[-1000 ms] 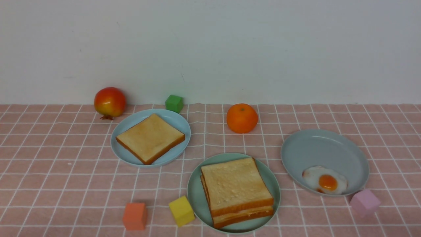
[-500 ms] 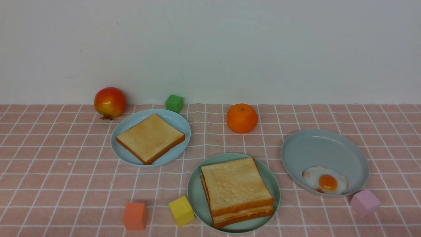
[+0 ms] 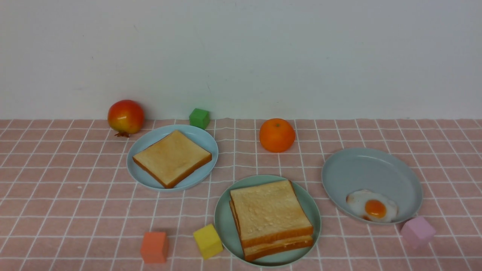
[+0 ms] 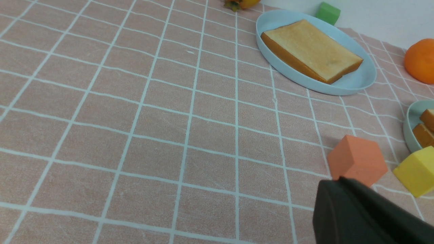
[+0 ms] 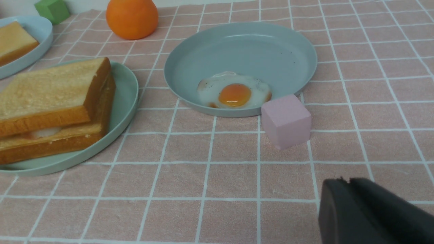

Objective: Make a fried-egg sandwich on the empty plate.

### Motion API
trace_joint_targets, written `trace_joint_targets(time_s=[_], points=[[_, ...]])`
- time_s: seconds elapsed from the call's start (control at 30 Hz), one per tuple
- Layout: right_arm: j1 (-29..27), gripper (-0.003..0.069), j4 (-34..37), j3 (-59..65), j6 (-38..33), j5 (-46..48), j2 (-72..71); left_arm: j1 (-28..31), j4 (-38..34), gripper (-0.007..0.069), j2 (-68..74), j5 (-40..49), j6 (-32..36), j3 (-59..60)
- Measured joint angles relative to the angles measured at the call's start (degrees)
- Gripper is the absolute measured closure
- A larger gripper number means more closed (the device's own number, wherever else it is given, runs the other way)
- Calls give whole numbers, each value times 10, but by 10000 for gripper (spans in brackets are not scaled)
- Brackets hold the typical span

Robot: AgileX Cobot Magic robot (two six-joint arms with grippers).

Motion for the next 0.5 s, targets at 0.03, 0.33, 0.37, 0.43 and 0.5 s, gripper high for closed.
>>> trace_joint_targets(time_s=[0.03,0.33,0.37,0.43,0.5], points=[[0,584,0,0,0,0,0,0,0,612,0,0,0,0],[0,573,0,0,0,0,0,0,0,612,0,0,0,0],[0,573,0,0,0,0,0,0,0,612,0,0,0,0],[0,569,0,0,0,0,0,0,0,612,0,0,0,0],[0,566,0,0,0,0,0,0,0,612,0,0,0,0]])
